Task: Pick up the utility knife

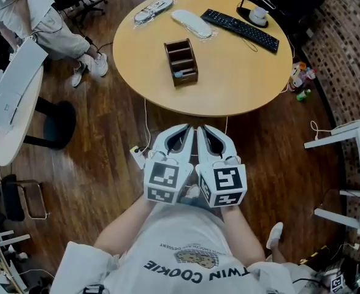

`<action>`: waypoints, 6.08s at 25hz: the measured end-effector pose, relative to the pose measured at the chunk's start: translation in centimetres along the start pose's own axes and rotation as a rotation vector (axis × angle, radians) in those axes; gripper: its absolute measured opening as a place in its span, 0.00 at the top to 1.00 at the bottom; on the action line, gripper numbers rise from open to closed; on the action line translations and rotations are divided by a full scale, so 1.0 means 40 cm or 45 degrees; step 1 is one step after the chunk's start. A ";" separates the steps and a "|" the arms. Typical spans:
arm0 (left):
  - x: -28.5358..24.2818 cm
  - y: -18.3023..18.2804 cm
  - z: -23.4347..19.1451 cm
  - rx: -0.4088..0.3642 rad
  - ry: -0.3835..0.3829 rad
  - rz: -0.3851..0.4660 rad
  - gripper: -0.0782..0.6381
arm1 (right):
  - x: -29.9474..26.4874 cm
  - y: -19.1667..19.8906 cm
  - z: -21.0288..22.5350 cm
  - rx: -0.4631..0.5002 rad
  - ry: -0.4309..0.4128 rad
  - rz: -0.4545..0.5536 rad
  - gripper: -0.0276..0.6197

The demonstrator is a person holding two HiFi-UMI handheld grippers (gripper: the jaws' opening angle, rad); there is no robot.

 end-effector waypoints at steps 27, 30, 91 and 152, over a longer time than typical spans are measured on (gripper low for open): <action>-0.336 -0.010 -0.296 -0.140 0.172 -0.018 0.88 | -0.367 -0.058 0.117 -0.035 0.175 -0.061 0.95; -0.368 0.012 -0.328 -0.226 0.188 -0.044 0.88 | -0.397 -0.057 0.124 -0.047 0.199 -0.059 0.95; -0.358 -0.035 -0.294 -0.408 0.105 0.004 0.79 | -0.271 -0.041 0.169 -0.053 0.251 -0.048 0.95; 0.574 0.203 -0.012 0.098 0.149 0.103 0.79 | 0.299 0.189 -0.504 -0.009 0.207 -0.023 0.95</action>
Point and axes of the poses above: the fingertips, and each gripper's own axes: x backward along the fingers, z to its right, y out of its underside, the point moved 4 cm from there along x, backward along the fingers, and after that the axes turned 3 degrees about -x, right-handed, at the moved point
